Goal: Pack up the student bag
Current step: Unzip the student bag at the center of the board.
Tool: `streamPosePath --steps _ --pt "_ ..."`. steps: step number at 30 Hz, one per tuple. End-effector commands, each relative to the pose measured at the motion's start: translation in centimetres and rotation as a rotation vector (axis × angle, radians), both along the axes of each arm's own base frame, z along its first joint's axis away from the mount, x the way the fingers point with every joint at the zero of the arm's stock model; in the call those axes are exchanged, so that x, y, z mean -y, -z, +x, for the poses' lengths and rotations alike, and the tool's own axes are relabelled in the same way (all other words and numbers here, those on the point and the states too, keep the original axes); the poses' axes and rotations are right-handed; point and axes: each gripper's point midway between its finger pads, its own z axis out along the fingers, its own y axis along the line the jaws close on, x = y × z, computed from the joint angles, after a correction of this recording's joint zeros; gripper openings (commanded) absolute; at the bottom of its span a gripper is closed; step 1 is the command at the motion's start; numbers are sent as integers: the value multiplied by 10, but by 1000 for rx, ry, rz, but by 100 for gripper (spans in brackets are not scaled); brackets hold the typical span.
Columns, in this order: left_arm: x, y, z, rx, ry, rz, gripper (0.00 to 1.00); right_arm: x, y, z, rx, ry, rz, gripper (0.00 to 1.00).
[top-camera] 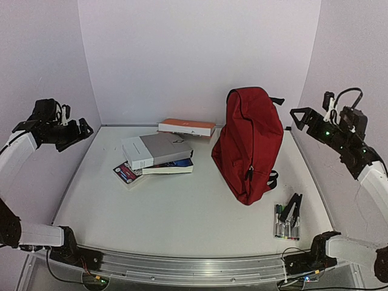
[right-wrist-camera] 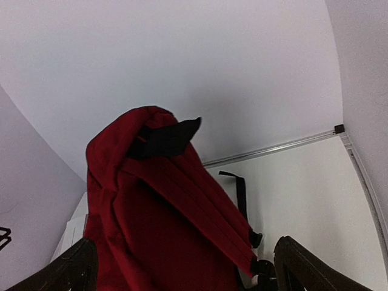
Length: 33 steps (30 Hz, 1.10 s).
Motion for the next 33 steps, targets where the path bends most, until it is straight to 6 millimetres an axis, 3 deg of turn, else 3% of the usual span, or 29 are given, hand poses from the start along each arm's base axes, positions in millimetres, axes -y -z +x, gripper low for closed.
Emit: streamPosePath --steps 1,3,5,11,17,20,22,26,31,33 --pt "50 -24 15 133 216 -6 100 -59 -15 0 3 -143 -73 98" --pt "58 -17 17 131 256 -33 100 -76 -10 5 -12 -146 -102 97" --pt "61 -11 15 116 279 -35 100 -80 -6 14 -28 -117 -122 93" --pt "59 3 6 100 290 -7 100 -69 -1 30 -42 7 -163 88" --pt "60 5 7 90 297 -6 100 -70 6 37 -53 15 -199 84" --pt "66 7 5 84 330 -30 100 -72 15 40 -70 13 -215 77" --pt "76 7 2 83 367 -49 100 -72 17 39 -73 6 -216 63" --pt "117 5 -10 79 466 -45 99 -79 12 36 -58 -35 -193 36" --pt "204 -6 -31 141 590 -81 98 -85 3 27 -30 -76 -150 8" --pt "245 -13 -43 188 644 -109 97 -85 -1 23 -22 -83 -132 2"
